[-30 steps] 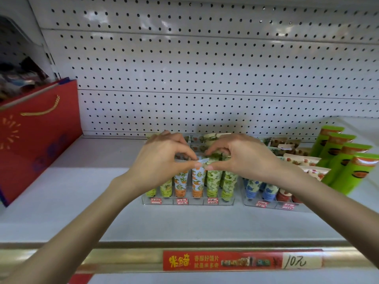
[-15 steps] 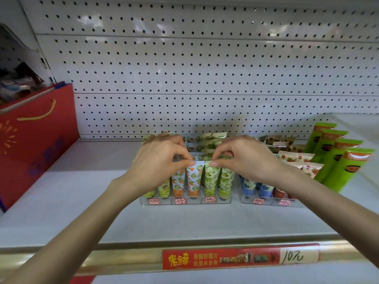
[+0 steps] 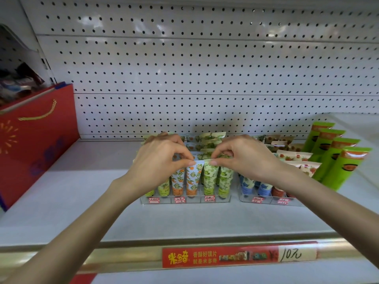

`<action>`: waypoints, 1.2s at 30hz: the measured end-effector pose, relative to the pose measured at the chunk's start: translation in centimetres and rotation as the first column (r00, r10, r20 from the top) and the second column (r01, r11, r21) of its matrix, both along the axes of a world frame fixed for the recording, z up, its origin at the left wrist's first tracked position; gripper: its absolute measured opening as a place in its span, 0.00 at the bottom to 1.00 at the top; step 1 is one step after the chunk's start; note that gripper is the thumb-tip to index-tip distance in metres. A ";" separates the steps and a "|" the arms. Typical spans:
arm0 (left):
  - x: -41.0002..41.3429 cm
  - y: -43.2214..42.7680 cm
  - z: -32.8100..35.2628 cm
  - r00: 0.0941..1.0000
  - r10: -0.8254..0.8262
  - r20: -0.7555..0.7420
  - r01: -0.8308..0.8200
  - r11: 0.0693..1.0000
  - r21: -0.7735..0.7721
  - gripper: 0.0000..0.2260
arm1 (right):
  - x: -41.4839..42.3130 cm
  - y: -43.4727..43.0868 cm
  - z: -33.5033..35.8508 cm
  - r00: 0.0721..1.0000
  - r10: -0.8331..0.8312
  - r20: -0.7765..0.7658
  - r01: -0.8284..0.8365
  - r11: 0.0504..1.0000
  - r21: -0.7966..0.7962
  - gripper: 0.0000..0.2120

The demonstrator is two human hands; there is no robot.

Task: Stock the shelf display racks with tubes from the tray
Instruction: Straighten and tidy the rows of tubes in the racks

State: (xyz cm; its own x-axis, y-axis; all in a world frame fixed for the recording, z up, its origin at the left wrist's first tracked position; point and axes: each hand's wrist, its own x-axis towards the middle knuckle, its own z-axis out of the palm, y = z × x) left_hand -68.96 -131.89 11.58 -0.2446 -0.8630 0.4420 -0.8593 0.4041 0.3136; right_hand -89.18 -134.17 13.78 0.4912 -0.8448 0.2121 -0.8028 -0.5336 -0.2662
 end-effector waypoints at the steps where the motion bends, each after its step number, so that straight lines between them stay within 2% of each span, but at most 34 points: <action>1: 0.0 0.0 0.0 1.000 0.001 -0.005 -0.001 1.000 -0.001 0.05 | 0.0 0.0 0.0 1.000 0.001 0.004 -0.001 1.000 0.002 0.08; 12: -0.3 -0.4 -0.3 1.000 -0.010 -0.026 0.009 1.000 -0.016 0.05 | 0.0 -0.4 -0.1 1.000 0.006 0.026 -0.007 0.999 0.034 0.06; 20: -0.2 -0.4 -0.7 0.999 -0.006 -0.051 0.004 0.999 -0.040 0.06 | 0.0 -0.4 -0.4 1.000 0.008 0.004 -0.008 0.999 0.038 0.09; 28: 1.4 -0.8 0.3 0.985 -0.001 -0.170 -0.010 0.998 -0.062 0.07 | -0.4 -1.2 0.5 0.989 0.003 0.147 -0.013 0.998 0.064 0.09; 31: 2.7 -1.6 1.3 0.970 0.040 -0.240 -0.044 0.999 -0.010 0.05 | -0.2 -1.9 1.3 0.977 -0.027 0.211 0.005 0.995 0.104 0.05; 36: 4.2 -2.7 1.9 0.972 0.028 -0.232 -0.010 0.997 0.080 0.01 | 0.9 -3.0 1.8 0.981 -0.020 0.194 -0.005 0.991 0.131 0.03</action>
